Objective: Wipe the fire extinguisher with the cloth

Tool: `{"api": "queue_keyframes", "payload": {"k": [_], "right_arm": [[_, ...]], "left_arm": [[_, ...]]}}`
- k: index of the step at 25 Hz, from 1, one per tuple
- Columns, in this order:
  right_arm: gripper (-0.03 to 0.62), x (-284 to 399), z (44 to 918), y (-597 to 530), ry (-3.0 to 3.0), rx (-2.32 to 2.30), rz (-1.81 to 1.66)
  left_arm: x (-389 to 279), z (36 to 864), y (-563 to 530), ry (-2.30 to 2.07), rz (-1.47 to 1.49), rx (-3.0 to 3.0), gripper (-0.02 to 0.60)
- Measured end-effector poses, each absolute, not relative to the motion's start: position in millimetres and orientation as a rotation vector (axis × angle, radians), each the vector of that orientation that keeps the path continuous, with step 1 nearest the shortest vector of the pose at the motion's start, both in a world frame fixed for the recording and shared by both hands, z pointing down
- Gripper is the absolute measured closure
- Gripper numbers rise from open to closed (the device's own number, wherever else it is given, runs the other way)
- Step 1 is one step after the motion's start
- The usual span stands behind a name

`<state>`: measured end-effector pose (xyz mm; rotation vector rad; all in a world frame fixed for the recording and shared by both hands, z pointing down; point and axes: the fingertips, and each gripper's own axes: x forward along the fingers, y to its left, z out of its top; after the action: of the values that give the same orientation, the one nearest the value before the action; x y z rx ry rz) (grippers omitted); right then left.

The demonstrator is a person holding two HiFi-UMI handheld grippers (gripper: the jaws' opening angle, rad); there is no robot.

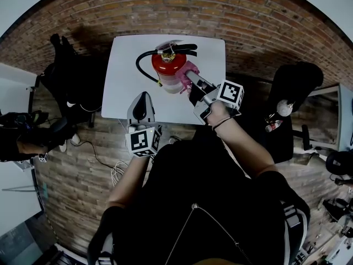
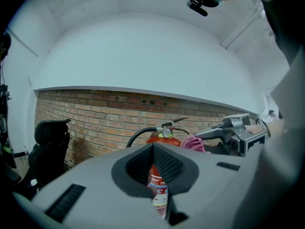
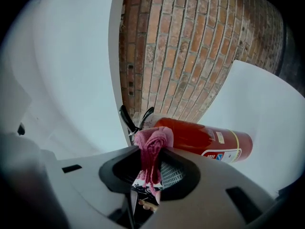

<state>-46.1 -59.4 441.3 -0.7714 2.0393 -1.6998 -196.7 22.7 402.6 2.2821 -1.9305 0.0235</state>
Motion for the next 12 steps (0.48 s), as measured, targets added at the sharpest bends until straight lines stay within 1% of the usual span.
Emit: {"api": "queue_keyframes", "payload": {"k": [5,9,12], "right_arm": [[0.49,-49,413,-58,2.123,-0.698,-1.581],[0.49,-57,388,-53,2.328,-0.666,-1.413],[0.49,-60,388,-50,2.511,-0.727,-1.284]], "left_arm": [[-199,401,25,-1.936,0.014,2.283,0.571],[-201,400,28,-1.941,0.006,2.277,0.571],[-205,399,29,-1.949,-0.006,2.269,0.571]]}}
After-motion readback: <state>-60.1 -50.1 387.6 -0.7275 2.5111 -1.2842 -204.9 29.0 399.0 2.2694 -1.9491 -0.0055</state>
